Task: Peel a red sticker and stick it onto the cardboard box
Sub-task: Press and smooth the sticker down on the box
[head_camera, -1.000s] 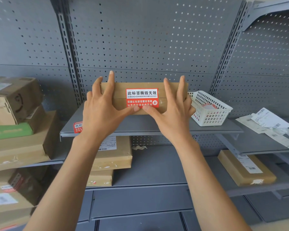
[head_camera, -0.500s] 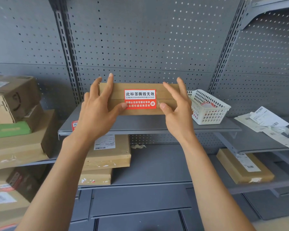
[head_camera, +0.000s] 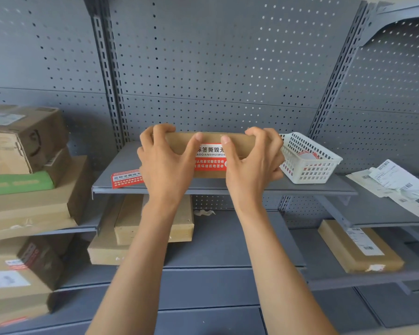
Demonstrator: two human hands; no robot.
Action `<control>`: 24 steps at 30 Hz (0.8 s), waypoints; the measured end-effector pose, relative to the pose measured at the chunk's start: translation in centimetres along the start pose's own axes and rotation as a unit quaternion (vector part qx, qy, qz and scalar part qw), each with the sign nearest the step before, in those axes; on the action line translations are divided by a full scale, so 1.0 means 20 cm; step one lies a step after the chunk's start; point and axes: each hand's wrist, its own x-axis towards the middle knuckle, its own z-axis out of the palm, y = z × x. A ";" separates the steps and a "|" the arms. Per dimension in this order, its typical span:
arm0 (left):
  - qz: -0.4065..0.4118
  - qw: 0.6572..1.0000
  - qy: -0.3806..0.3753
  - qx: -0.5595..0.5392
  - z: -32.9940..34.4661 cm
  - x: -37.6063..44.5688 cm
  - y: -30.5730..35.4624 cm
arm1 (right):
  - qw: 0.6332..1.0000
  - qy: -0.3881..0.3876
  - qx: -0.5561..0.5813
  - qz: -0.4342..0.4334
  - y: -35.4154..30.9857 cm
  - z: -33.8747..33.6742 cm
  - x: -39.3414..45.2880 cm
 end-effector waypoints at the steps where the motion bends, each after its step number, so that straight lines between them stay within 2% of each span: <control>1: 0.000 1.000 0.003 0.002 0.01 0.00 -0.01 | 1.000 -0.001 0.003 0.000 0.01 0.00 0.00; 8: 0.016 1.000 -0.003 -0.016 0.01 0.01 -0.06 | 1.000 -0.001 0.028 0.008 0.05 -0.01 0.01; 17: 0.037 0.999 0.005 -0.026 -0.01 0.02 -0.07 | 1.000 0.000 0.005 -0.009 0.04 -0.02 0.04; 24: 0.060 0.997 -0.029 0.047 -0.03 0.02 -0.03 | 0.995 -0.044 -0.074 -0.050 0.03 -0.02 0.03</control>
